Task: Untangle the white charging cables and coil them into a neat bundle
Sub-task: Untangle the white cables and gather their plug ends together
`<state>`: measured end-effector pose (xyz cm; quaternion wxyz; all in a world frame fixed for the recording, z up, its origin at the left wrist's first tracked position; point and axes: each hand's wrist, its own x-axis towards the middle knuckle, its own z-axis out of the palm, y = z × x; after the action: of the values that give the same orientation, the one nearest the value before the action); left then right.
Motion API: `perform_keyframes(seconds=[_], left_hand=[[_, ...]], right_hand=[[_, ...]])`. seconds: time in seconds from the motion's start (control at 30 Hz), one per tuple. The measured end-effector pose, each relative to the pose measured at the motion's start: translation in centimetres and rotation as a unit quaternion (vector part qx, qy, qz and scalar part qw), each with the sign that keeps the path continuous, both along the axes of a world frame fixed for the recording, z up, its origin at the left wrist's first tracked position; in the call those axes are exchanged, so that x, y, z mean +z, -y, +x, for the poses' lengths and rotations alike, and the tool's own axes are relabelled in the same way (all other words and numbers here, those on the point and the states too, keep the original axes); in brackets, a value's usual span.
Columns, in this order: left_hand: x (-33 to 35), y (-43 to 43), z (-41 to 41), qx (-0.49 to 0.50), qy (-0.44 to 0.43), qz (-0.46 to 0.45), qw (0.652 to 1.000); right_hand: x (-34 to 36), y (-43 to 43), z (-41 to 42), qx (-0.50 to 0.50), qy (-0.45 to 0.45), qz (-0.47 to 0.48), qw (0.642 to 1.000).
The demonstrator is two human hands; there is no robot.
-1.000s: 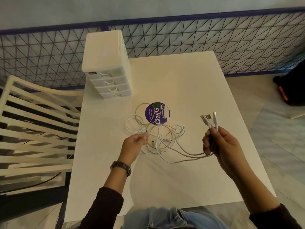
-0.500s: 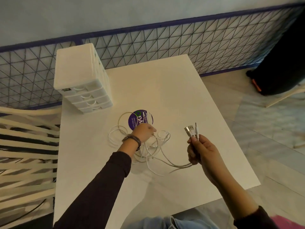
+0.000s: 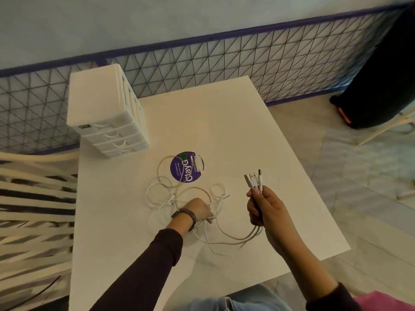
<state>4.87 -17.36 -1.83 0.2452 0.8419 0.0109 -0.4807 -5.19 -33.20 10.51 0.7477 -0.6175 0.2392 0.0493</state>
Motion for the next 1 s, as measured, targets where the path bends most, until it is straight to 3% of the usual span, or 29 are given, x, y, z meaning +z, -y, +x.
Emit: perform_keyframes(seconds=[0.07, 0.17, 0.3, 0.5, 0.63, 0.77, 1.0], left_hand=[[0.5, -0.6, -0.1, 0.125, 0.029, -0.055, 0.99], [3.1, -2.0, 0.3, 0.284, 0.062, -0.18, 0.94], [7.3, -4.7, 1.0, 0.322, 0.144, -0.265, 0.898], [13.6, -7.8, 1.9, 0.405, 0.171, -0.383, 0.812], [17.3, -9.9, 3.3, 0.411, 0.216, -0.412, 0.784], [19.0, -13.0, 5.1, 0.445, 0.276, -0.391, 0.757], [19.9, -18.9, 6.2, 0.562, 0.309, -0.391, 0.66]], right_hand=[[0.1, -0.2, 0.1, 0.005, -0.003, 0.002, 1.0], [0.2, -0.7, 0.4, 0.01, -0.008, 0.006, 1.0], [-0.1, -0.9, 0.9, 0.026, -0.014, -0.026, 0.999], [-0.1, -1.0, 2.0, 0.083, -0.02, -0.17, 0.982], [0.0, -1.0, 2.8, 0.11, -0.005, -0.259, 0.96], [-0.4, -0.3, 3.1, 0.157, 0.002, -0.383, 0.91], [-2.2, 4.3, 3.4, 0.193, -0.064, -0.606, 0.769]])
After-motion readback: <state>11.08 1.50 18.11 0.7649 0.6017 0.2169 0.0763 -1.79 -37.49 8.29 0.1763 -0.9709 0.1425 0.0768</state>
